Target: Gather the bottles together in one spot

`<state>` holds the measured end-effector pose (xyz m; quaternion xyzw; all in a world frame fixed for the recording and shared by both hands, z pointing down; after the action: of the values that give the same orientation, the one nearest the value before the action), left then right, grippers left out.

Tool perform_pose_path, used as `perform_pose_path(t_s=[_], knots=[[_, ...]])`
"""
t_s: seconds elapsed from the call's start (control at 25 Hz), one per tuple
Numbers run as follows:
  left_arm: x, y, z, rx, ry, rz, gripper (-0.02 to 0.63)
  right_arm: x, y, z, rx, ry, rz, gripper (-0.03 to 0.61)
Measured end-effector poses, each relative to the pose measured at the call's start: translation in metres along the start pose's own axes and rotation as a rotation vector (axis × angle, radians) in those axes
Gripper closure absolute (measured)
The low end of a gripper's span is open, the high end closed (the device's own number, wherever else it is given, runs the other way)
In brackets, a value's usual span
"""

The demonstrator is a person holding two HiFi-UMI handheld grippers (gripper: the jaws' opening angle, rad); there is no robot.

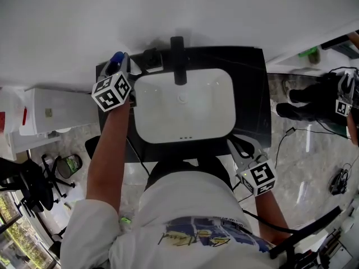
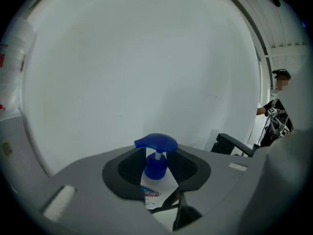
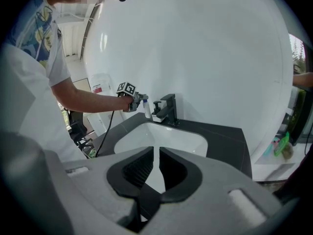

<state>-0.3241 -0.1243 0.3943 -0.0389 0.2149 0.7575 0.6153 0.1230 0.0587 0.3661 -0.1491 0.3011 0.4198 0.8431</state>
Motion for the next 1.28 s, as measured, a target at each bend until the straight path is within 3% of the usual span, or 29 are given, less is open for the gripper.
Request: perform_pose_path(t_s=[0.4,0.84,1.04,1.28], knots=[[-0.023,0.011,0.012,0.026,-0.048,-0.029,0.482,0.006,-0.003,0.005,-0.008,0.027,0.022,0.540],[-0.020,0.009,0.018,-0.038,-0.048,-0.027,0.461,0.006,-0.005,0.009,-0.015,0.042,0.010,0.539],[-0.021,0.007,0.021,-0.055,-0.028,-0.020,0.373,0.006,-0.009,0.009,-0.013,0.029,0.009,0.539],[-0.016,0.005,0.022,-0.076,-0.011,-0.027,0.333,0.005,-0.011,0.007,-0.010,0.031,-0.004,0.540]])
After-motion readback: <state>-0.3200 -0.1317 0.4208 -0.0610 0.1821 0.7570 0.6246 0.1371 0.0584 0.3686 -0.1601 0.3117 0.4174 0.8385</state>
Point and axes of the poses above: the fingertips, and each gripper's own axes: x backward along the fingers, y to its left, z out of its underside, the point moved 10 cm from there along x, backward along the fingers, and after that the axes turned 14 degrees about z, right-handed, at the moved point
